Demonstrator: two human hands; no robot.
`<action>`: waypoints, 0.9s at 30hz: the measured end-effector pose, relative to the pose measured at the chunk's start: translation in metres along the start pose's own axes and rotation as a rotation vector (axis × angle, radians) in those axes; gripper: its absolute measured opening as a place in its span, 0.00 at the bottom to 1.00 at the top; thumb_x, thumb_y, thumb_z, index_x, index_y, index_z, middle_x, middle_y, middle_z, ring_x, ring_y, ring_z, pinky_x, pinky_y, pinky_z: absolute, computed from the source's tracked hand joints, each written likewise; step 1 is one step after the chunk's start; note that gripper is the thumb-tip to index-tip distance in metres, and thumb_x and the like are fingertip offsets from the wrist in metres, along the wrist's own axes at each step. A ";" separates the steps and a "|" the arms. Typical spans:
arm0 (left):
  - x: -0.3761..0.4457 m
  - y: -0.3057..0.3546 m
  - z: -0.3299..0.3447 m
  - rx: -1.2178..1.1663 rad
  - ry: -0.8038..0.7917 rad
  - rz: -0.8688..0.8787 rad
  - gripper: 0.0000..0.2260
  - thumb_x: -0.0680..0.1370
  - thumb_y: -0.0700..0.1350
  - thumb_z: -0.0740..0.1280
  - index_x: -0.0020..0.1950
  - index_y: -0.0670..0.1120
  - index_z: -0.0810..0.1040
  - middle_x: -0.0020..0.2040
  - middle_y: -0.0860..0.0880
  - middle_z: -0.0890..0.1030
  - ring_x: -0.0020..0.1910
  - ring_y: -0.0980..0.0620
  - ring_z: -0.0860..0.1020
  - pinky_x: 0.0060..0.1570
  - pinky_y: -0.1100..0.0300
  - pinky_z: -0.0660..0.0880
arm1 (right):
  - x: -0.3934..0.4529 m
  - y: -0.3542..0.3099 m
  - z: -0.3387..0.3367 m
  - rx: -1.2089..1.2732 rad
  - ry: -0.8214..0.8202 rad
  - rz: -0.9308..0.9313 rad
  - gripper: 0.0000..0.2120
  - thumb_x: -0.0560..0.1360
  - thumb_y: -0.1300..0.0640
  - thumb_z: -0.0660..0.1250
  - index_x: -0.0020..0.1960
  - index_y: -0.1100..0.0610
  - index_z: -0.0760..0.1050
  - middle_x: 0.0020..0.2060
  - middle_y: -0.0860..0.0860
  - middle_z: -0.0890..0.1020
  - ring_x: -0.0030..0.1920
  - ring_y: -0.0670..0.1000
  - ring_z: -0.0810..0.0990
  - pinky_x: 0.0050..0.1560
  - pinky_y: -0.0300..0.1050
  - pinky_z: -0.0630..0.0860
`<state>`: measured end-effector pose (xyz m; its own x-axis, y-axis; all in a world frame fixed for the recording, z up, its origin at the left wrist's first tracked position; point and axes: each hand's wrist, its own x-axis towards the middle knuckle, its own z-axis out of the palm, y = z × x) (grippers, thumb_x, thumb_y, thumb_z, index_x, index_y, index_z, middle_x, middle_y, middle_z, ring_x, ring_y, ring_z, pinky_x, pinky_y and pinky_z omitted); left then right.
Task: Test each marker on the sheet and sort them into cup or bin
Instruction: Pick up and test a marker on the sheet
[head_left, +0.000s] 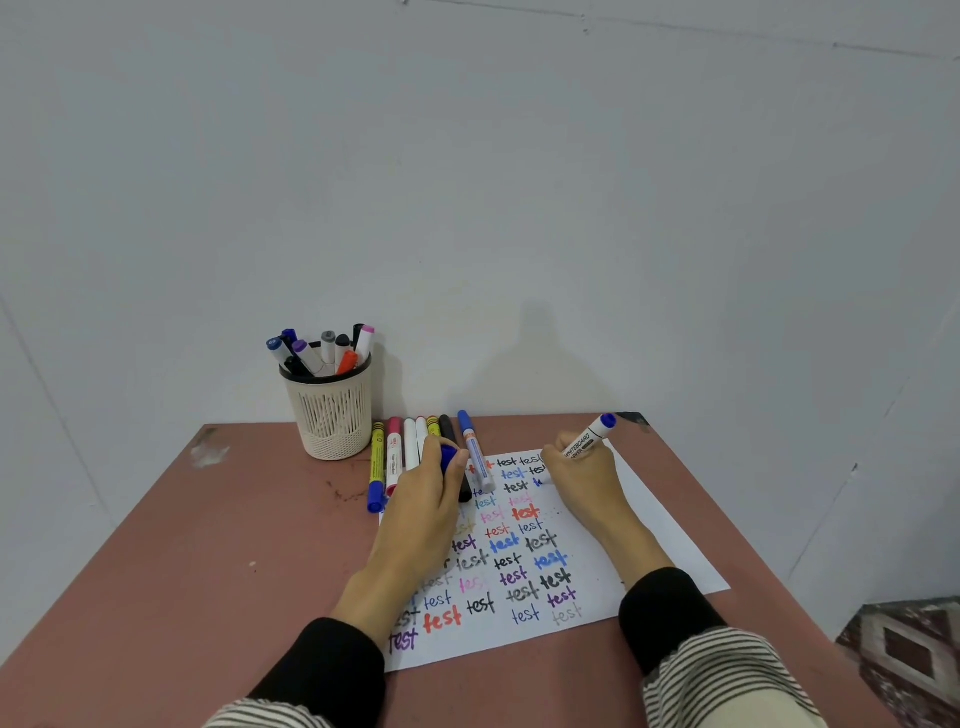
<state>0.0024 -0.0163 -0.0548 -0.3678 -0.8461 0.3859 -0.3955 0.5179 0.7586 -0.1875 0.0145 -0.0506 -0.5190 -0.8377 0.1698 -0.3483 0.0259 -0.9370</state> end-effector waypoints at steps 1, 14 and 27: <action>0.000 0.000 0.000 0.001 -0.001 0.002 0.09 0.83 0.52 0.54 0.54 0.49 0.68 0.29 0.51 0.70 0.23 0.58 0.65 0.24 0.64 0.63 | 0.000 0.000 0.000 0.004 0.006 0.003 0.19 0.75 0.66 0.62 0.32 0.53 0.56 0.26 0.47 0.60 0.25 0.43 0.56 0.26 0.34 0.56; 0.001 -0.004 0.000 0.023 -0.011 0.013 0.08 0.83 0.53 0.54 0.53 0.51 0.68 0.30 0.51 0.71 0.23 0.57 0.65 0.24 0.63 0.62 | 0.001 0.001 -0.005 -0.025 0.035 -0.022 0.20 0.77 0.62 0.62 0.32 0.53 0.56 0.25 0.47 0.60 0.23 0.43 0.57 0.26 0.35 0.57; 0.000 -0.007 0.001 0.041 -0.028 0.027 0.08 0.83 0.55 0.52 0.50 0.53 0.66 0.30 0.50 0.71 0.24 0.57 0.64 0.26 0.61 0.62 | 0.002 0.001 -0.006 -0.008 0.059 0.009 0.21 0.77 0.62 0.63 0.31 0.53 0.56 0.23 0.44 0.60 0.23 0.43 0.57 0.24 0.34 0.57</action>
<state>0.0039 -0.0202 -0.0608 -0.4018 -0.8280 0.3912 -0.4191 0.5461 0.7254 -0.1937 0.0167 -0.0496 -0.5669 -0.8040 0.1796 -0.3498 0.0376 -0.9361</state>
